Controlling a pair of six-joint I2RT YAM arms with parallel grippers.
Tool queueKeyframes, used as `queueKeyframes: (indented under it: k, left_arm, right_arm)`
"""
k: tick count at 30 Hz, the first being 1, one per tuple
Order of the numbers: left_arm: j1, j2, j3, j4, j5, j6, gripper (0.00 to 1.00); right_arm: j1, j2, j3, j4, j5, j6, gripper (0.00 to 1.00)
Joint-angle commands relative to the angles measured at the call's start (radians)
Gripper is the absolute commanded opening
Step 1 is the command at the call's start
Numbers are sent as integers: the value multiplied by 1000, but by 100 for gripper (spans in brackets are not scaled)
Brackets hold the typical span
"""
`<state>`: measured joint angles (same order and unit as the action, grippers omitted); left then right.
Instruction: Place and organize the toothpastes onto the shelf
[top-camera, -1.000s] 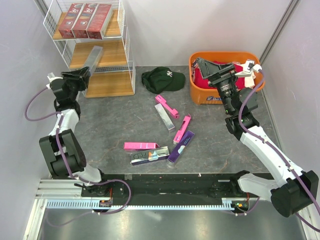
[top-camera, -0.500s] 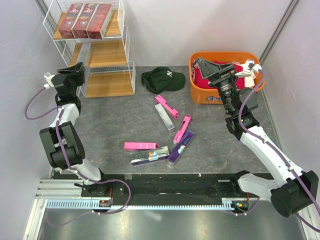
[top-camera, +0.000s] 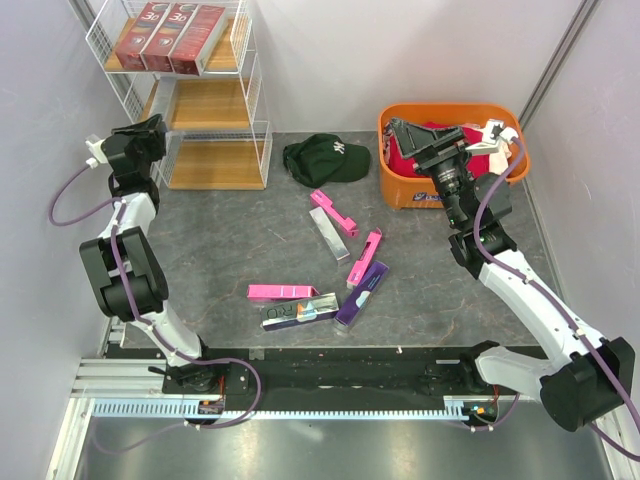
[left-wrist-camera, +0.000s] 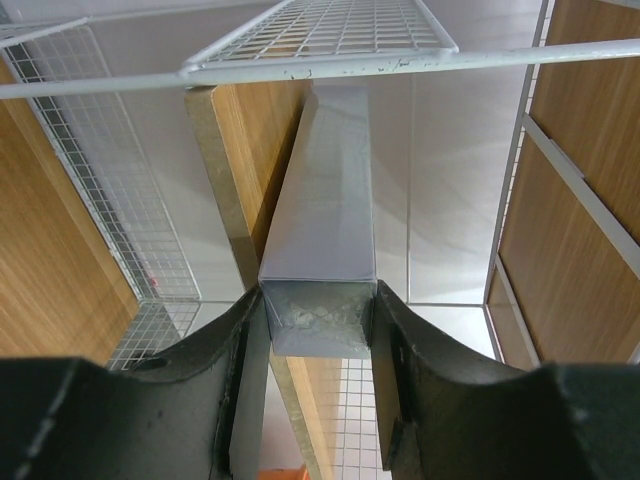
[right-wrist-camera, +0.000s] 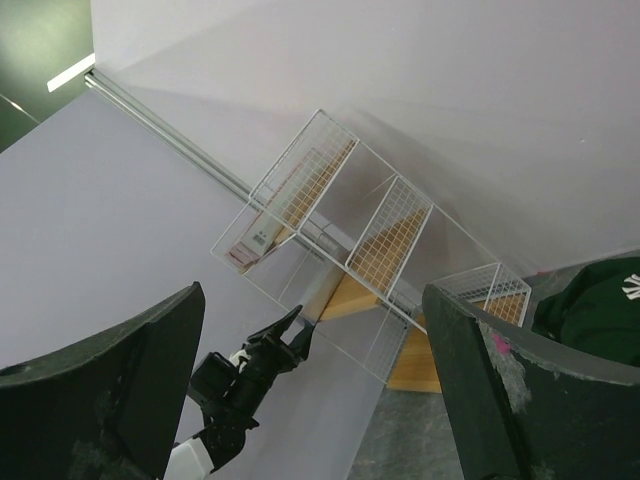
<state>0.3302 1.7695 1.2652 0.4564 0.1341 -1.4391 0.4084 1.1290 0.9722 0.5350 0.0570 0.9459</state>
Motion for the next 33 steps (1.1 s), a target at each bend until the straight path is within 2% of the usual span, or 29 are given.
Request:
queueKeyframes:
  k: [1,3,4,5,6,11,19,24,33]
  left_arm:
    - [-22,-21,20,7,24,40,56]
    - [-22,-44,4,1,24,60,73]
    - [-22,-50,-1,-4,27,68,89]
    - [-22,-67,-6,-10,28,75,97]
    - [-19,-74,-15,-12,29,94,100]
    - [-20,-134,-56,34,42,154,100]
    - [-13,-324,-246,53,62,197,100]
    - [-13,-419,-380,7,139,210,100]
    - [-25,-525,-471,-200,338,410,100]
  right_arm:
    - [-2,2,-3,13,-16,-12,98]
    - [-2,2,-6,13,-17,-12,98]
    - [-3,0,-7,11,-19,-12,98]
    - [-2,0,-9,13,-19,-10,98]
    - [-2,0,-9,13,-22,-10,98]
    - [-2,2,-12,8,-29,-12,98]
    - [-2,20,-15,0,-55,-9,98]
    - [-2,46,-14,-47,-55,-12,98]
    - [-2,184,78,-227,-195,-78,98]
